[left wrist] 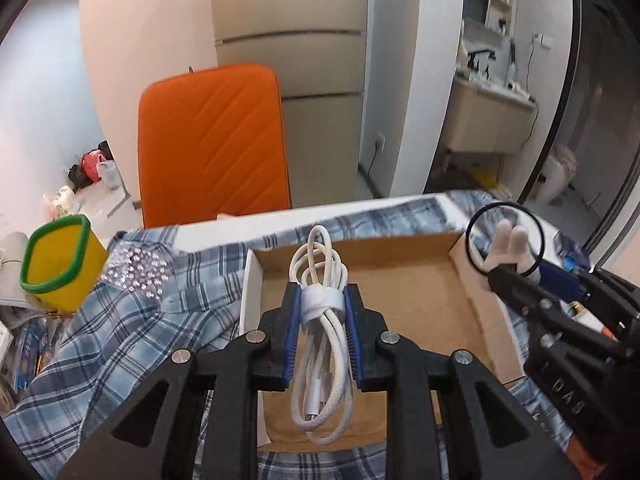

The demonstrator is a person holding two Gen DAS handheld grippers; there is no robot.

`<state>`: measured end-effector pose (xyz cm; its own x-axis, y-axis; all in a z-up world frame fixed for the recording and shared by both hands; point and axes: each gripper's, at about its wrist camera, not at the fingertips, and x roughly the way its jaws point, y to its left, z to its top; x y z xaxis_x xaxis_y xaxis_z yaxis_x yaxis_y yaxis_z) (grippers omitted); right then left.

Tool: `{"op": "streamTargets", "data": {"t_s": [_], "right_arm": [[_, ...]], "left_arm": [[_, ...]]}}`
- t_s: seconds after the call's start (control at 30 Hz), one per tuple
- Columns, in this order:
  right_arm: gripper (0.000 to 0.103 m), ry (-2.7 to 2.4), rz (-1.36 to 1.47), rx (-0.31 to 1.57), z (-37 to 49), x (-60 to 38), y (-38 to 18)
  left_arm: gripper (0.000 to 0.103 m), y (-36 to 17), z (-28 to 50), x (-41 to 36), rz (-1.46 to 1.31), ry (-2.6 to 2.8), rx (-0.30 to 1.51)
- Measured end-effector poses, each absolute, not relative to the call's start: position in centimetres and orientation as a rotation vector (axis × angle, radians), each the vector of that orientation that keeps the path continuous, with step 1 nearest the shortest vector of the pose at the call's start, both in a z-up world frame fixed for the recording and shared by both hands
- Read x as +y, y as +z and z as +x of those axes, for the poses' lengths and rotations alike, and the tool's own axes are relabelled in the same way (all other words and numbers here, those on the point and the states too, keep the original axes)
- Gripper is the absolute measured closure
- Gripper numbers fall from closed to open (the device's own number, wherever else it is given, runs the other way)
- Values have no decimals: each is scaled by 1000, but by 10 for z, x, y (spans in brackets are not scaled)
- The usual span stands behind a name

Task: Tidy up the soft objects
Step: 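Carry the earbud case with the right gripper while the left gripper carries the cable into the box, then open both grippers to release the cable and earbud case, then withdraw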

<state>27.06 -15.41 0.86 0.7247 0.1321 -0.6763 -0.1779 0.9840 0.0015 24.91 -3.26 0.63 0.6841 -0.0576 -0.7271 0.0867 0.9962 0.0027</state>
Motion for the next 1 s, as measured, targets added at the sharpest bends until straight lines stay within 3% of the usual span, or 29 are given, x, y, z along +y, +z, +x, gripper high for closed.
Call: {"op": "streamTargets", "data": {"t_s": [0.3, 0.33, 0.37, 0.43, 0.47, 0.5, 1.0], "right_arm": [[72, 194, -102, 814, 277, -145, -28], [71, 203, -97, 818, 277, -145, -29], [66, 208, -92, 824, 278, -147, -29], [51, 206, -85, 826, 278, -148, -28], [43, 201, -88, 813, 277, -149, -27], [42, 192, -101, 800, 275, -148, -26], [42, 172, -81, 733, 258, -159, 6]], "left_arm": [[81, -5, 252, -32, 39, -81, 859], [74, -4, 252, -32, 42, -72, 863], [58, -5, 254, -30, 41, -68, 864], [41, -2, 253, -26, 27, -68, 844], [41, -1, 253, -25, 22, -67, 830], [41, 2, 251, -24, 22, -68, 826], [41, 37, 227, -21, 13, -76, 747]]}}
